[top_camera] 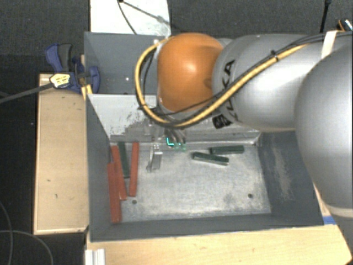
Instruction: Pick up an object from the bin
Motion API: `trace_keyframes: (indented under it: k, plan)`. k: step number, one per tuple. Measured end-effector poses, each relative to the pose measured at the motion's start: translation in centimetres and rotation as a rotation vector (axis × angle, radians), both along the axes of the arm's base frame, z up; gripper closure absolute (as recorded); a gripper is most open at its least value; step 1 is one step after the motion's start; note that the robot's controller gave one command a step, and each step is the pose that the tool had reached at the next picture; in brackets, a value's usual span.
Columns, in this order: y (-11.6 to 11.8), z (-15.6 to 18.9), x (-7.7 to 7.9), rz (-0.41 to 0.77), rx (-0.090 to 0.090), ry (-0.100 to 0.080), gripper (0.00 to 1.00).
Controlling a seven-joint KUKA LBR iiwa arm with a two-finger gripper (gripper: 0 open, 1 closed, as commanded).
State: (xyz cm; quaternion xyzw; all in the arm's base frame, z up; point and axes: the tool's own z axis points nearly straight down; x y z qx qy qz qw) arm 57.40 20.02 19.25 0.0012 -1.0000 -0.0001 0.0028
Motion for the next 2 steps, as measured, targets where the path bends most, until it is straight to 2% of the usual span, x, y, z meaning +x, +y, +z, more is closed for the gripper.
trace_keyframes:
  k: [1, 2]
  plan:
    - [2.92, -12.34, -0.4, 0.495, 0.002, -0.004, 0.0]
    - [2.76, -12.18, -0.29, 0.489, 0.0, -0.004, 1.0]
